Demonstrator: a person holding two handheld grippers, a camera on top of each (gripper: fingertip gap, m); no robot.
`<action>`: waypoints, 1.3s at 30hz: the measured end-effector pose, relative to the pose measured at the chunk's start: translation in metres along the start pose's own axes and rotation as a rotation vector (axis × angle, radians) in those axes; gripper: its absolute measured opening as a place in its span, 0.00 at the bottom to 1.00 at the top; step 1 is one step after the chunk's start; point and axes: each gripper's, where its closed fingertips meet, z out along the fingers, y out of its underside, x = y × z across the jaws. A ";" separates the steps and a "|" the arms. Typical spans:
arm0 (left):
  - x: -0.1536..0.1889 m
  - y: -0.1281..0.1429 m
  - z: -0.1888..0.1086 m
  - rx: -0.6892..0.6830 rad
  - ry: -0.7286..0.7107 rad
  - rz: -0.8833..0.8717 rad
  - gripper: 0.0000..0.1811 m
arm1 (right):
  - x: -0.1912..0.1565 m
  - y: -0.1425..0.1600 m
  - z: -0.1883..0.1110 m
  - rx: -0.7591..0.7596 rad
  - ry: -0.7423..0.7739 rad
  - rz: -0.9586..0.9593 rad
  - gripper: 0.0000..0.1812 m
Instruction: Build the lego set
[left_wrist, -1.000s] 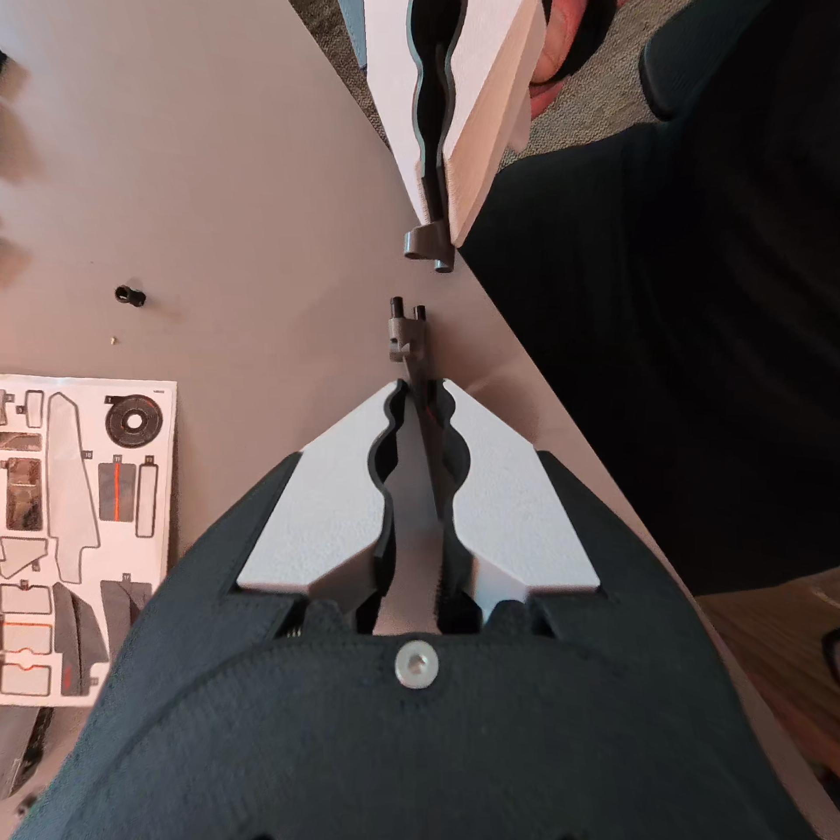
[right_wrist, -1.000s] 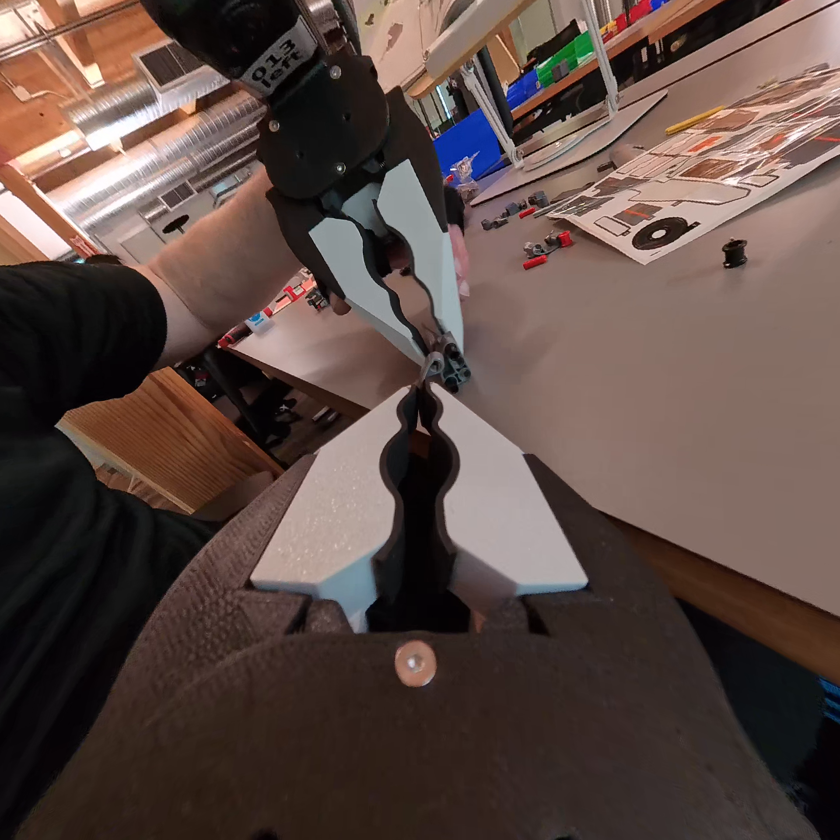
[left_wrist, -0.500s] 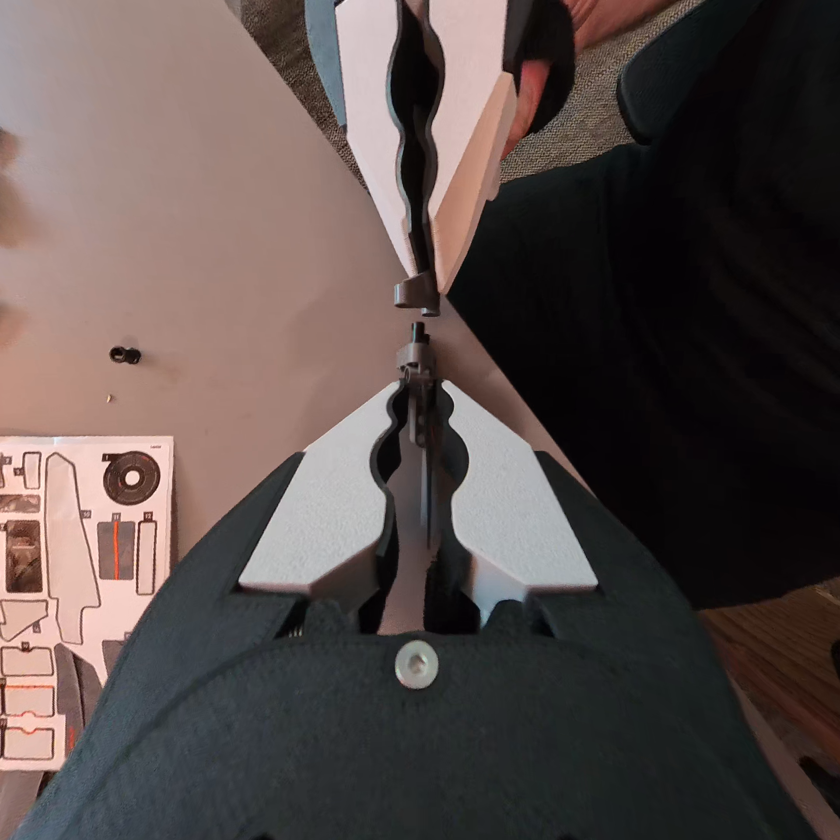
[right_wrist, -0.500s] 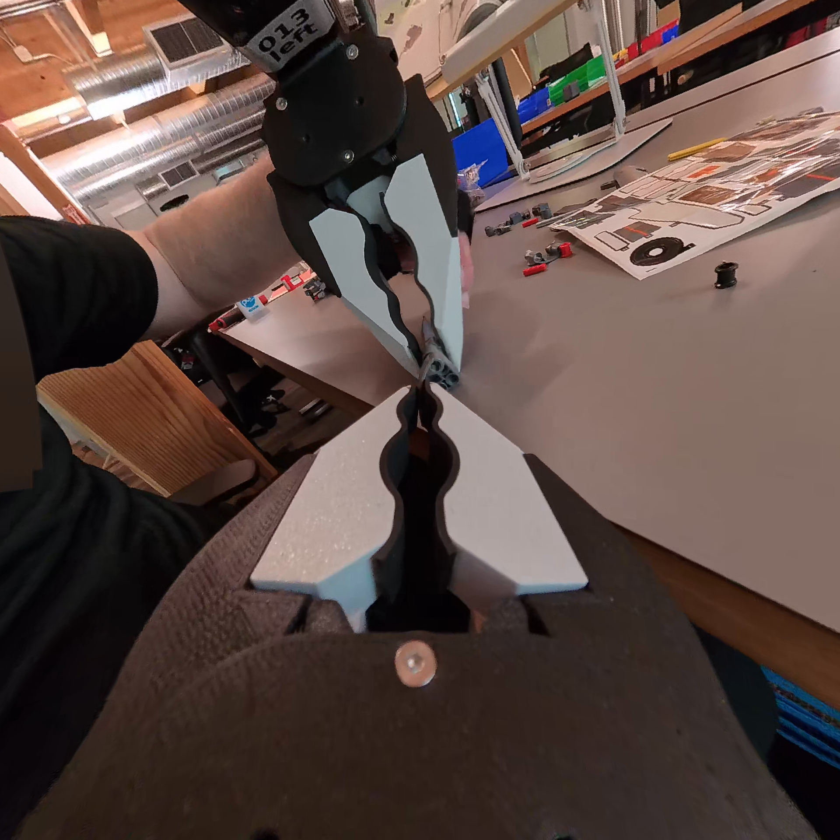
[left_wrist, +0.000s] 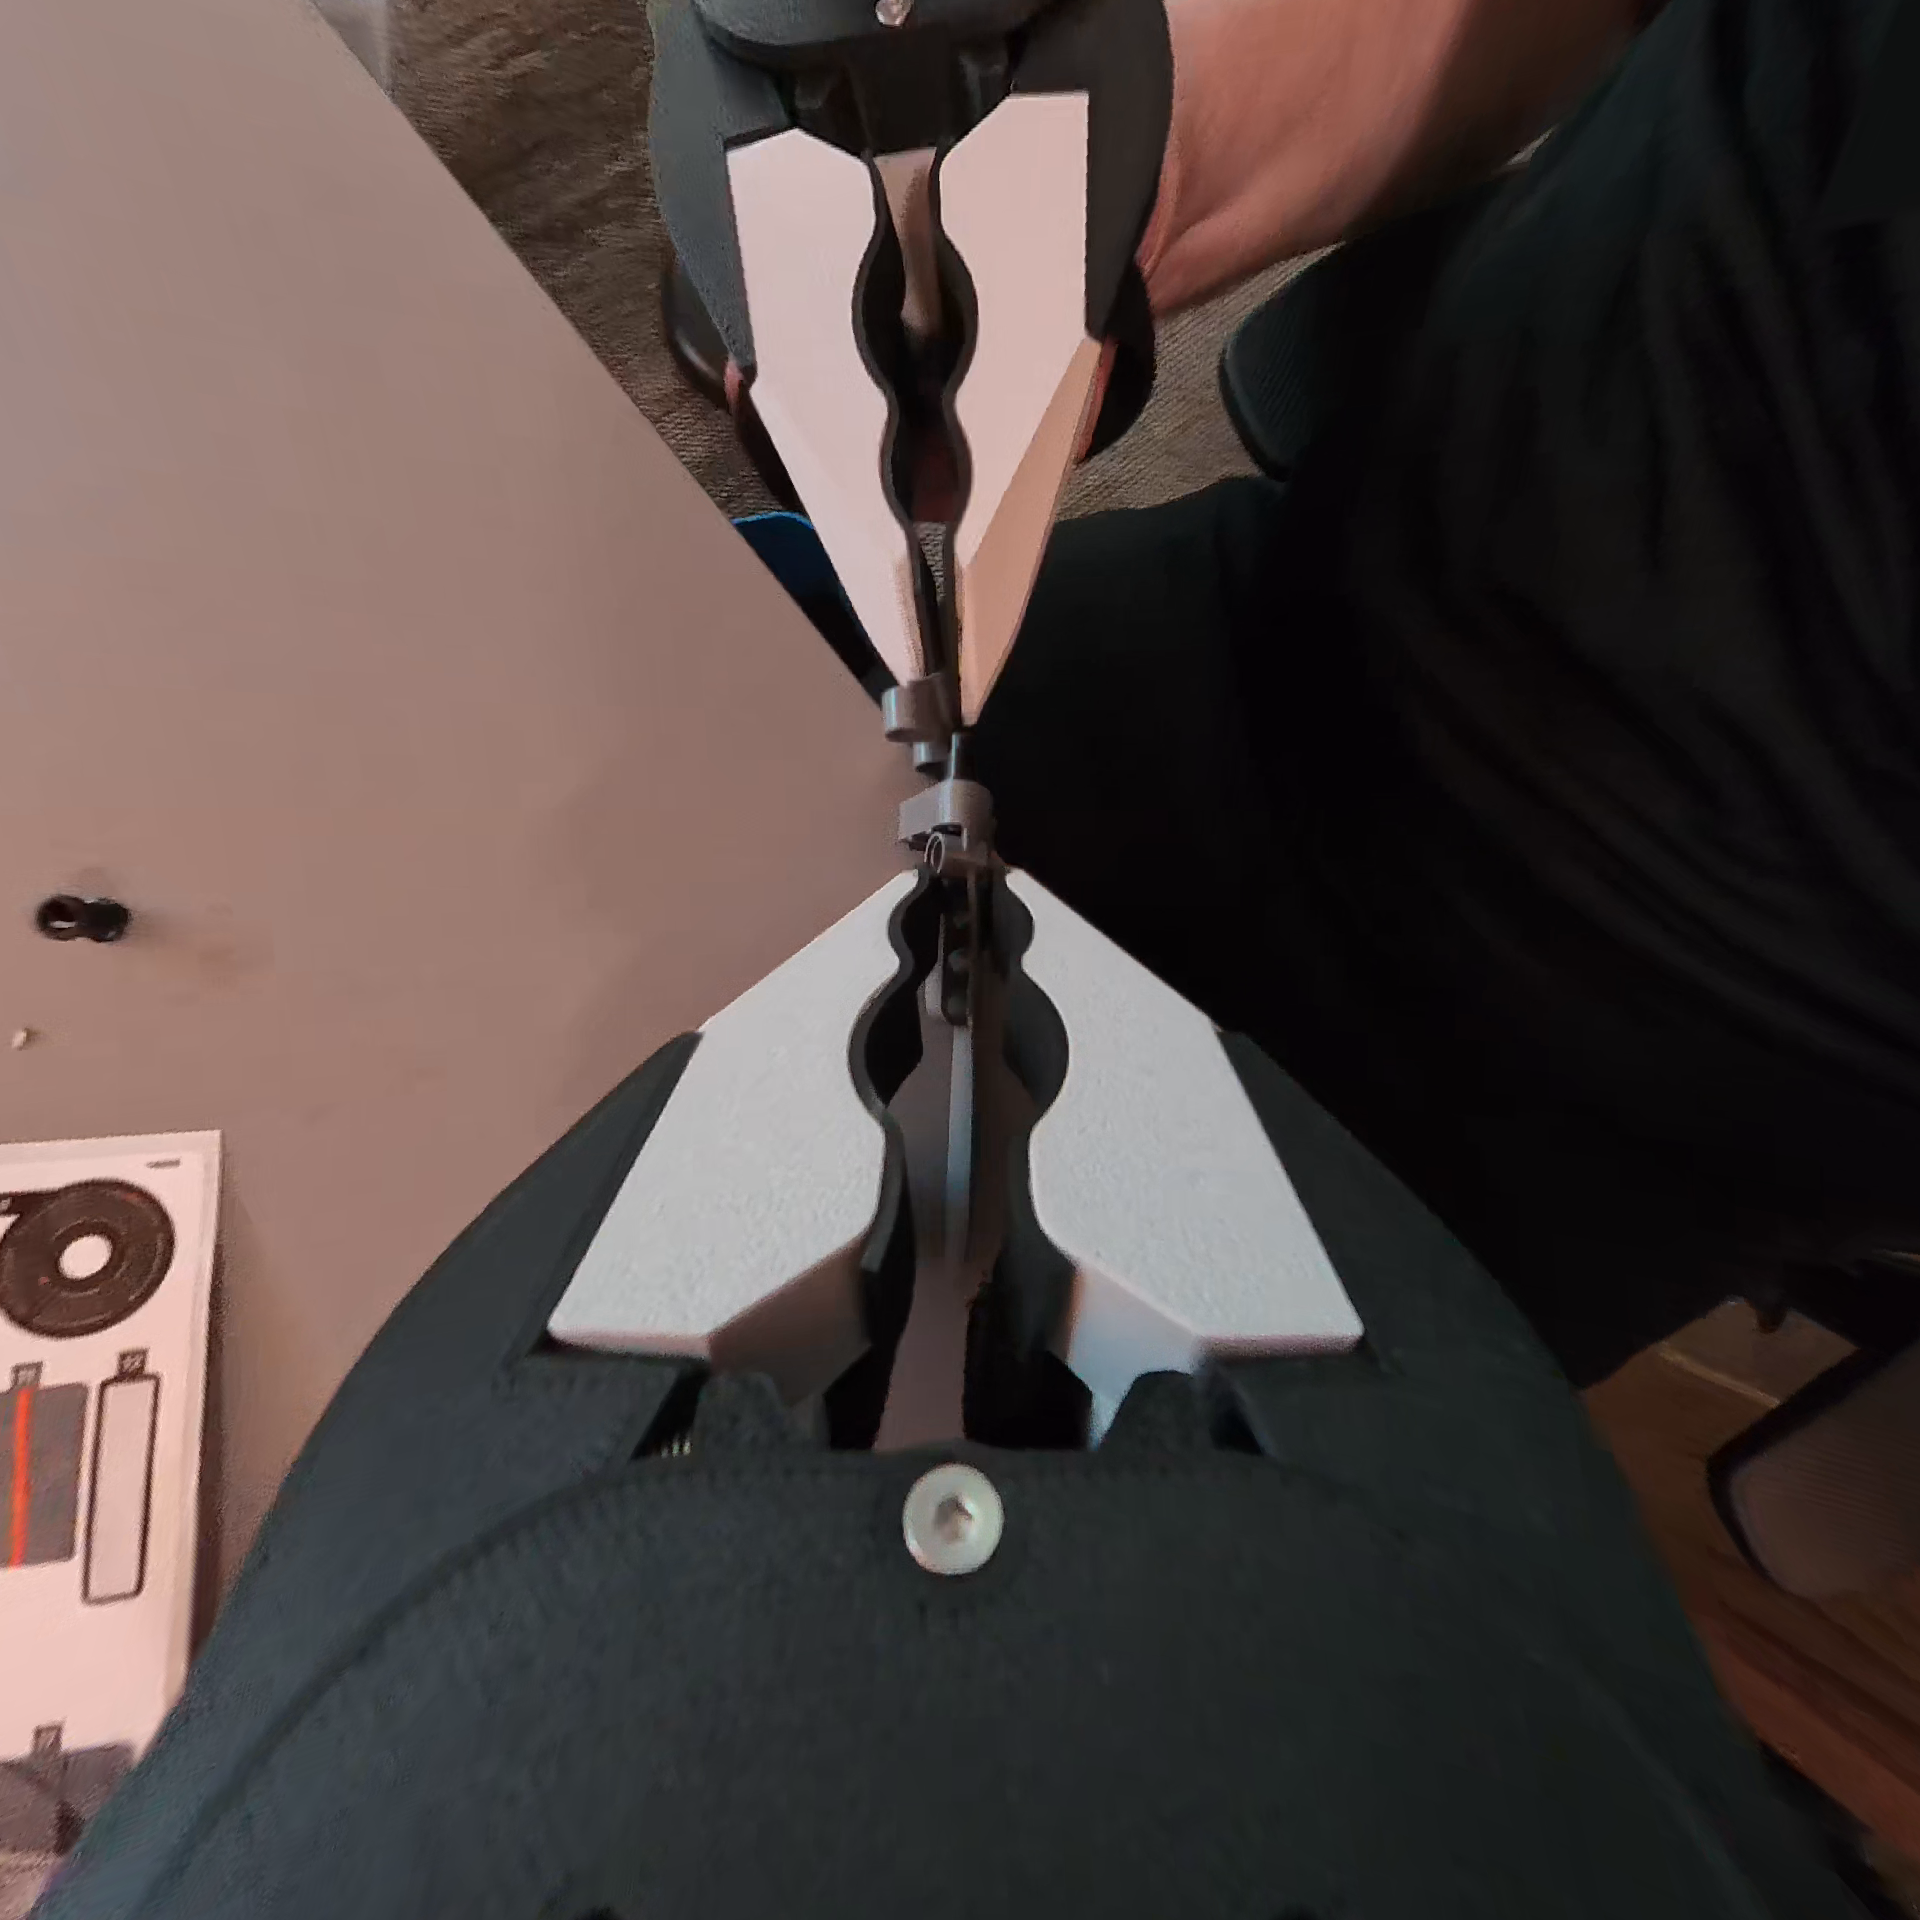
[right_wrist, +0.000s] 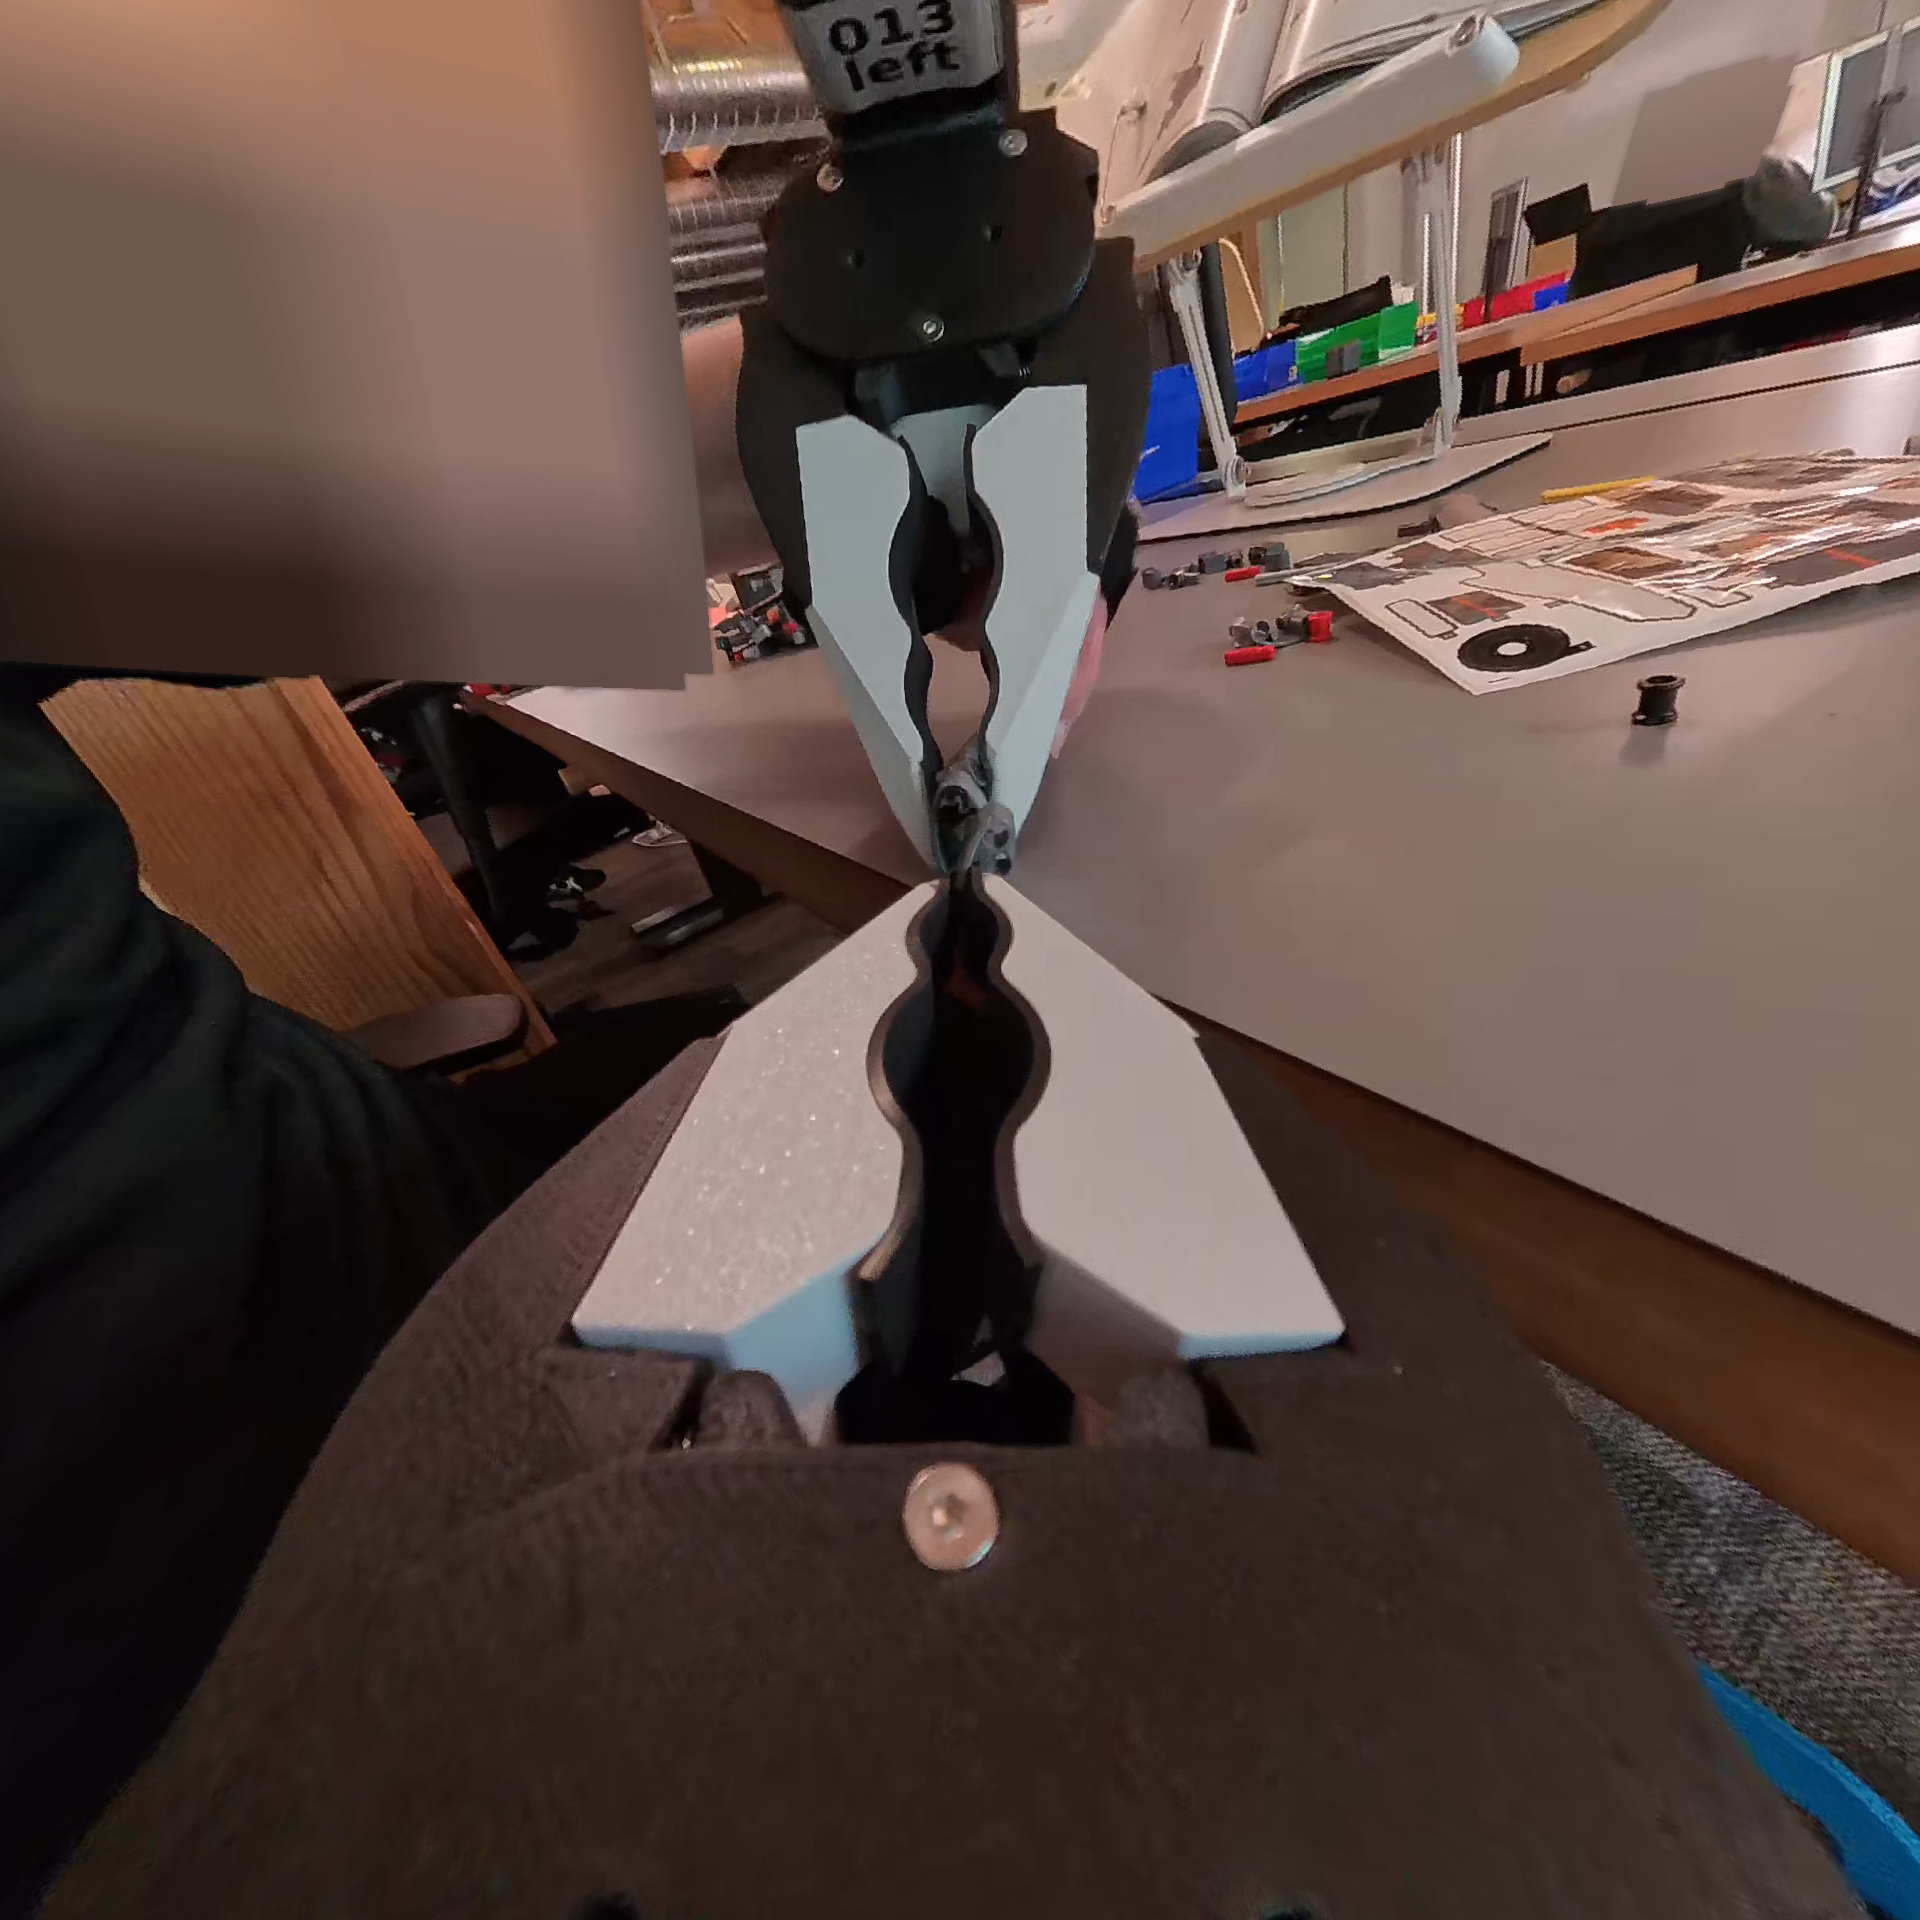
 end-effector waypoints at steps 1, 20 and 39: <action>0.000 -0.001 0.000 0.007 0.023 -0.011 0.03 | 0.000 0.000 0.000 0.003 -0.005 -0.009 0.00; -0.002 -0.003 0.000 0.032 0.071 -0.050 0.03 | -0.001 0.001 -0.002 0.096 -0.033 -0.082 0.00; -0.005 -0.003 0.001 0.056 0.030 -0.069 0.02 | -0.002 0.000 0.000 0.105 0.050 -0.289 0.00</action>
